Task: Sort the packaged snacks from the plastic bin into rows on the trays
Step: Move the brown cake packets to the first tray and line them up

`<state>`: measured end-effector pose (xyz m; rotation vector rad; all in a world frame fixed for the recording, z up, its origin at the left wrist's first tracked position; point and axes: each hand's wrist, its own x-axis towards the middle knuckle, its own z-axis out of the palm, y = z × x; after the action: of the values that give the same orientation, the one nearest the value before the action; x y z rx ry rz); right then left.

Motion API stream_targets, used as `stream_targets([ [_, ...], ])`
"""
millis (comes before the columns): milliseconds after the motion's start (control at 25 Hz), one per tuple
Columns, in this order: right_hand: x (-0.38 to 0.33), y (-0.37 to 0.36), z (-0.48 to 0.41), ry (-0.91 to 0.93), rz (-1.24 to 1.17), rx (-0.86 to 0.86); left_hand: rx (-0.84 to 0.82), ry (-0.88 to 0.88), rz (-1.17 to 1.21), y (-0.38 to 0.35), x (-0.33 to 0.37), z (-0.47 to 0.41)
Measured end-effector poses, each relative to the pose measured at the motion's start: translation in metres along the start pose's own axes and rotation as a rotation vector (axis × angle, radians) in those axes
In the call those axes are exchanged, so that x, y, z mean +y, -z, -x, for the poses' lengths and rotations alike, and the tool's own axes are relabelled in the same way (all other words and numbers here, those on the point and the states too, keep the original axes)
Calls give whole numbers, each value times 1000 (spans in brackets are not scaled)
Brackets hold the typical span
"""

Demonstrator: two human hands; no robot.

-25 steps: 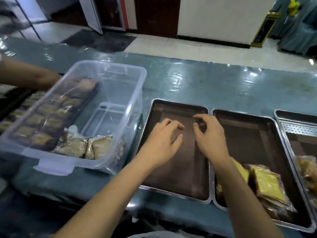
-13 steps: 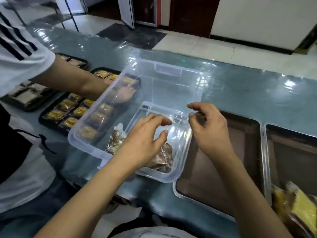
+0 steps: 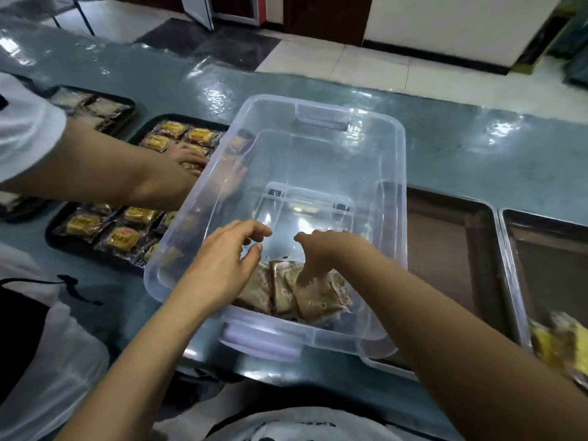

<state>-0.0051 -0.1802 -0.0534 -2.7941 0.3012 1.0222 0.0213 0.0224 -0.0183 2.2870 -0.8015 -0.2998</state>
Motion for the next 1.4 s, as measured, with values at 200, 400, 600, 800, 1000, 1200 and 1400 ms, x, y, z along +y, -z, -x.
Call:
stream_targets([
  [200, -4, -22, -39, -41, 83, -215, -252, 31, -180, 4, -3, -14],
  [400, 0, -17, -40, -56, 126, -281, -749, 79, -603, -19, -8, -55],
  [600, 2, -9, -37, -72, 113, -280, -1080, 156, -805, -54, -24, -87],
  [800, 5, 1, -33, -92, 92, -308, -1000, 78, -991, -63, -30, -99],
  [1000, 13, 10, -28, -157, -15, -237, -874, 144, -867, -61, -38, -107],
  [1200, 20, 20, -24, -159, -159, -121, -836, 211, -693, -51, -37, -111],
  [1400, 34, 34, -5, -145, -312, 162, -563, 196, -536, -28, -31, -114],
])
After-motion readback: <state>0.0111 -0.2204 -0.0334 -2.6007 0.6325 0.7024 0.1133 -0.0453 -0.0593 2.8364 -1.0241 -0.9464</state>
